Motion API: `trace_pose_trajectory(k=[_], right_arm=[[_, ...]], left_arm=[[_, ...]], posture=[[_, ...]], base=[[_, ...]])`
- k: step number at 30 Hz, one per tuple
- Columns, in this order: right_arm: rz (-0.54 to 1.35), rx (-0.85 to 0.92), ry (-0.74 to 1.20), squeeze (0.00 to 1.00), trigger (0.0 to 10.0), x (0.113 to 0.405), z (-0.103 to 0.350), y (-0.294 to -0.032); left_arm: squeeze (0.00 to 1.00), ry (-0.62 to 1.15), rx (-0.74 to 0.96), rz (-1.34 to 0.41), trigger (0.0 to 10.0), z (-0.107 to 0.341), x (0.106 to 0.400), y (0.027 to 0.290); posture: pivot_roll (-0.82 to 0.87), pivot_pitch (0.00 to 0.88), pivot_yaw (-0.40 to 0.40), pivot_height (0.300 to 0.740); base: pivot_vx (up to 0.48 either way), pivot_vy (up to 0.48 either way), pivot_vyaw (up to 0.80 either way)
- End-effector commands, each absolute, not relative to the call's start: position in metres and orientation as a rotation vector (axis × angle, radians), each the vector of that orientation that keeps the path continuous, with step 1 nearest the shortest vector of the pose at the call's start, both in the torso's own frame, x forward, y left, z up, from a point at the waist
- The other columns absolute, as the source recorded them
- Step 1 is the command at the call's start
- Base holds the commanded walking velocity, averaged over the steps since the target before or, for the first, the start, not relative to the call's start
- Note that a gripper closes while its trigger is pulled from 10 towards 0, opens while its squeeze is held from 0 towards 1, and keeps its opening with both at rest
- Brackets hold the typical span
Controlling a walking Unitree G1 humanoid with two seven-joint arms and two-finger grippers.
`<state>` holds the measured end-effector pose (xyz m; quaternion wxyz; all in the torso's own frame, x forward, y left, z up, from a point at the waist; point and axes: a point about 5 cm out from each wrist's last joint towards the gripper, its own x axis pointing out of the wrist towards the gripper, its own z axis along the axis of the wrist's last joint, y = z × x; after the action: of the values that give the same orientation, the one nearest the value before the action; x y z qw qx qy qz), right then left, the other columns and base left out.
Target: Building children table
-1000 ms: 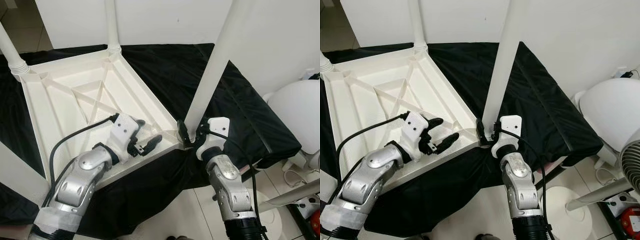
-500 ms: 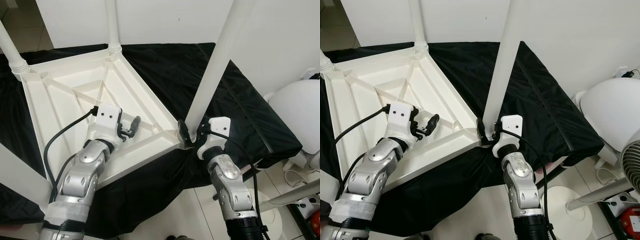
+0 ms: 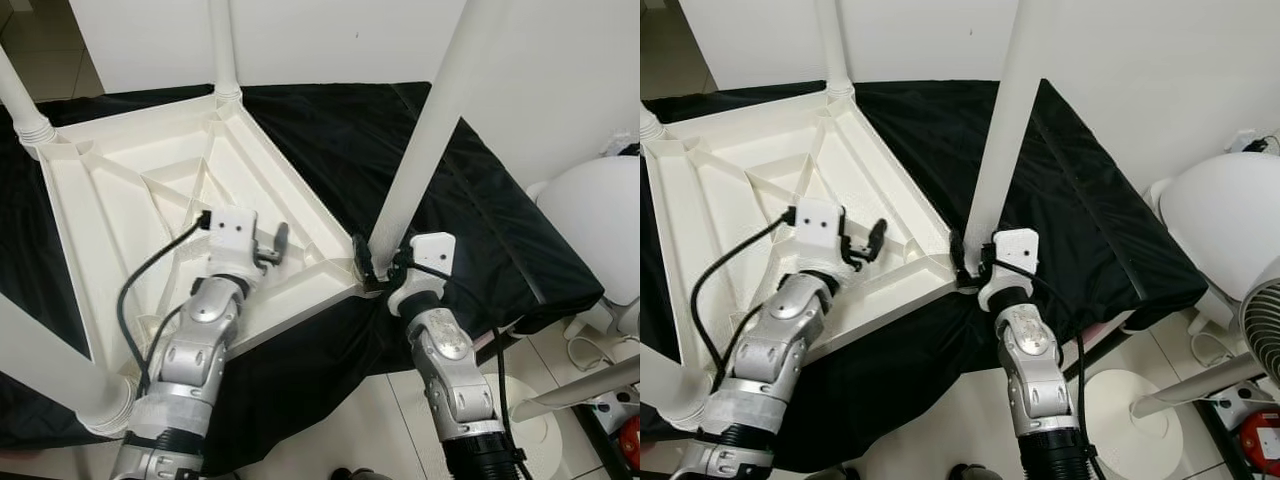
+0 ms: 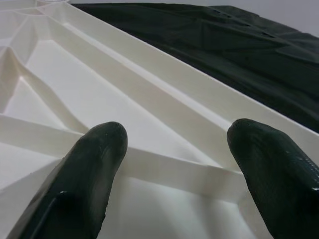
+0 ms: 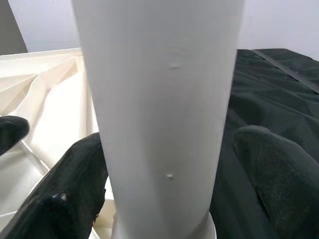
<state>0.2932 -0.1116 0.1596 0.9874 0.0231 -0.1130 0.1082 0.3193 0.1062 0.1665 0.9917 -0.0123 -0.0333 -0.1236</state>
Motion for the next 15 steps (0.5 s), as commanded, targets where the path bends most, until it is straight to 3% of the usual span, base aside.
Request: trace_pose_trajectory(k=[1, 15], right_arm=[[0.213, 0.047, -0.231, 0.0, 10.0, 0.2937, 0.1581, -0.1103], [0.199, 0.044, -0.266, 0.0, 10.0, 0.2976, 0.16, -0.1043]], left_arm=[[0.0, -0.077, -0.026, -0.16, 10.0, 0.1661, 0.3208, 0.1092], [0.0, -0.122, -0.035, -0.197, 10.0, 0.173, 0.3241, 0.0997]], posture=[[0.03, 0.149, -0.042, 0.74], [0.04, 0.134, -0.021, 0.74]], base=[[0.0, 0.0, 0.0], [0.0, 0.0, 0.0]])
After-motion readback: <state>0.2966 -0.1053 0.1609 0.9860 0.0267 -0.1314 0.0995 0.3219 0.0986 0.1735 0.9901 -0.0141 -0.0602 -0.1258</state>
